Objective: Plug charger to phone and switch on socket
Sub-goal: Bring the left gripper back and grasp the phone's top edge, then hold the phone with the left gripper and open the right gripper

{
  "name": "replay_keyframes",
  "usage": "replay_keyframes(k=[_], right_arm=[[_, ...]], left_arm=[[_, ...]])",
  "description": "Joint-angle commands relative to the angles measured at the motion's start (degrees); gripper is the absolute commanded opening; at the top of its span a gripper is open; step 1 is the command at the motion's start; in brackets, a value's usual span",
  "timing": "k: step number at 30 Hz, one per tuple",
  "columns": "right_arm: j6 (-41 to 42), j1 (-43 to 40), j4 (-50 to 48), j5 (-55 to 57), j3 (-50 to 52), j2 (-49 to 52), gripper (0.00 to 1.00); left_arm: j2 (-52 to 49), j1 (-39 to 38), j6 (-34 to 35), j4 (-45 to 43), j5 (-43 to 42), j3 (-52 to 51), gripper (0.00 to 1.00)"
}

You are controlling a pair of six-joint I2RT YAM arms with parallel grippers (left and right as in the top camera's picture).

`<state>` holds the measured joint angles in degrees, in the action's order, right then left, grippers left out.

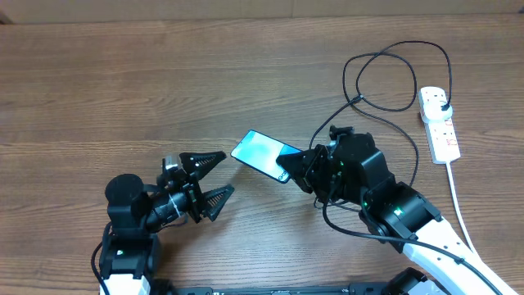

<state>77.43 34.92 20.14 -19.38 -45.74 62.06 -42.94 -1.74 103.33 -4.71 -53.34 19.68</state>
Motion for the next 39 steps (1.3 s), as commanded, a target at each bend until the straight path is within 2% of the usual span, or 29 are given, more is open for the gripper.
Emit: replay_keyframes(k=[1,5,10,18,24,32,39], right_arm=[[4.7,0.3,-0.8,-3.0,-1.2,1.2,0.04],[5.4,0.3,-1.7,-7.0,-1.2,3.6,0.04],[10.0,0.3,-2.4,-13.2,-1.2,6.6,0.04],[12.6,0.3,-3.5,-20.0,-1.2,7.0,0.04],[13.1,0.3,-4.2,-22.3,-1.2,7.0,0.04],[14.4,0.3,-5.3,-25.1,-1.2,7.0,0.04],[15.8,0.3,-5.3,-27.9,-1.2,7.0,0.04]], left_arm=[[-0.1,-2.6,5.0,-0.5,3.0,0.0,0.95],[-0.1,-6.1,7.3,-0.5,7.6,0.0,0.91],[-0.1,-9.4,7.7,-0.5,12.1,0.0,0.85],[-0.1,-9.9,7.6,-0.5,13.9,0.0,0.64],[-0.1,-9.9,7.4,-0.5,14.9,0.0,0.56],[-0.1,-9.9,6.2,-0.5,15.3,0.0,0.32],[-0.1,-9.9,5.9,-0.5,16.4,0.0,0.26]])
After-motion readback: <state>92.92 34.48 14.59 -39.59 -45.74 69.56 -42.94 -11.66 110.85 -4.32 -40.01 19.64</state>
